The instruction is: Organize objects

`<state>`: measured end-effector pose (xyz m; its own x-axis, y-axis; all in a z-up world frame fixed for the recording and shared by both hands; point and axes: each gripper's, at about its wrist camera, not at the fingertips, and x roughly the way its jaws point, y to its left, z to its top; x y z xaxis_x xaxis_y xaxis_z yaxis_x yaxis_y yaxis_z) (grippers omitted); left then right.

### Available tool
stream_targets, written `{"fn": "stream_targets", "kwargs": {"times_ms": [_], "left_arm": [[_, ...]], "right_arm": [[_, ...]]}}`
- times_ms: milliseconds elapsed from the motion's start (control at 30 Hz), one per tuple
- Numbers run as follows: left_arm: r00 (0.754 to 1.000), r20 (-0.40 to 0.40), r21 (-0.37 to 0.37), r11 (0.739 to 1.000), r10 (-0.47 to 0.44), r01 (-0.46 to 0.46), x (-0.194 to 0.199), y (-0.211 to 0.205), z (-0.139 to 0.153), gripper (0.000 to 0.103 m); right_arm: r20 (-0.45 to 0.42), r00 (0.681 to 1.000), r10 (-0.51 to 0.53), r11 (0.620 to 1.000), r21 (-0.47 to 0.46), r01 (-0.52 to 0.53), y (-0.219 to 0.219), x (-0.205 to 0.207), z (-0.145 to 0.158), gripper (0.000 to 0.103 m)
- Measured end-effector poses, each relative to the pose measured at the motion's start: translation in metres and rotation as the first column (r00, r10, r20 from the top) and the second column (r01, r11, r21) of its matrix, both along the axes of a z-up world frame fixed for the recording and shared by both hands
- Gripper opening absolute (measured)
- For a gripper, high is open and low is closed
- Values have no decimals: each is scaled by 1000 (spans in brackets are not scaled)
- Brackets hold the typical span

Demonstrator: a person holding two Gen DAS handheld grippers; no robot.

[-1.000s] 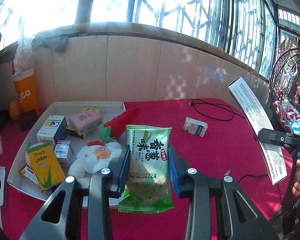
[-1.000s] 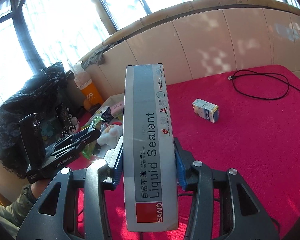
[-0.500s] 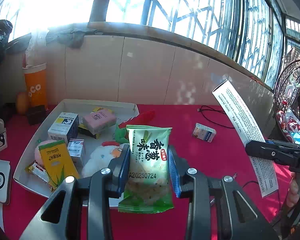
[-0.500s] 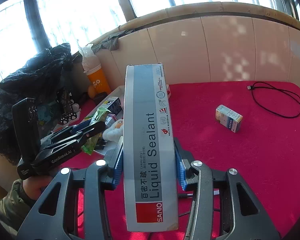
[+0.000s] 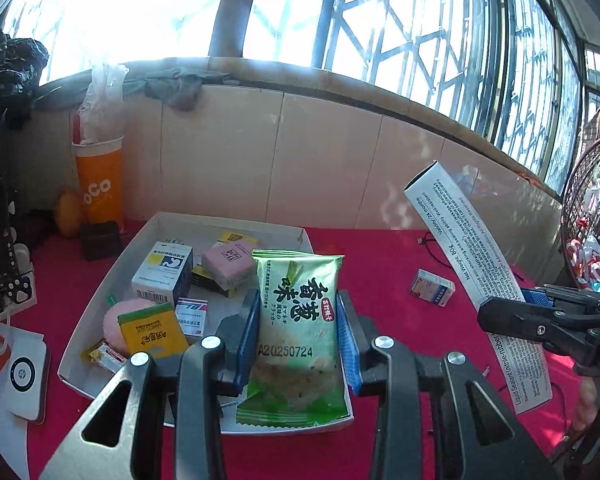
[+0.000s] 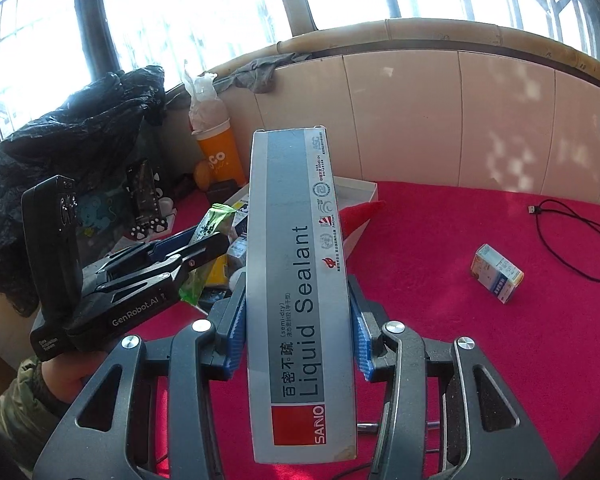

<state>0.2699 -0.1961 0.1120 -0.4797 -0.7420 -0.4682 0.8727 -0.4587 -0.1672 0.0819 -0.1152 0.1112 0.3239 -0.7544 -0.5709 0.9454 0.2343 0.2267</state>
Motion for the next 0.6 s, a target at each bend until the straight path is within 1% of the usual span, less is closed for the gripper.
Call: {"fn": "stream_targets", "kwargs": {"times_ms": [167, 267, 367, 600], "left_arm": [[998, 20, -21, 998, 67, -67, 19, -18, 10, 36], [993, 58, -36, 995, 98, -96, 25, -29, 13, 36], [989, 91, -44, 993, 114, -110, 27, -38, 16, 36], [982, 139, -32, 992, 125, -122, 30, -55, 16, 36]], "right_arm": [[8, 1000, 24, 1000, 17, -24, -21, 17, 6, 43], [5, 999, 38, 999, 21, -38, -34, 30, 10, 43], [6, 999, 46, 999, 16, -46, -44, 41, 13, 43], [53, 997, 54, 997, 55, -57, -60, 60, 11, 43]]}}
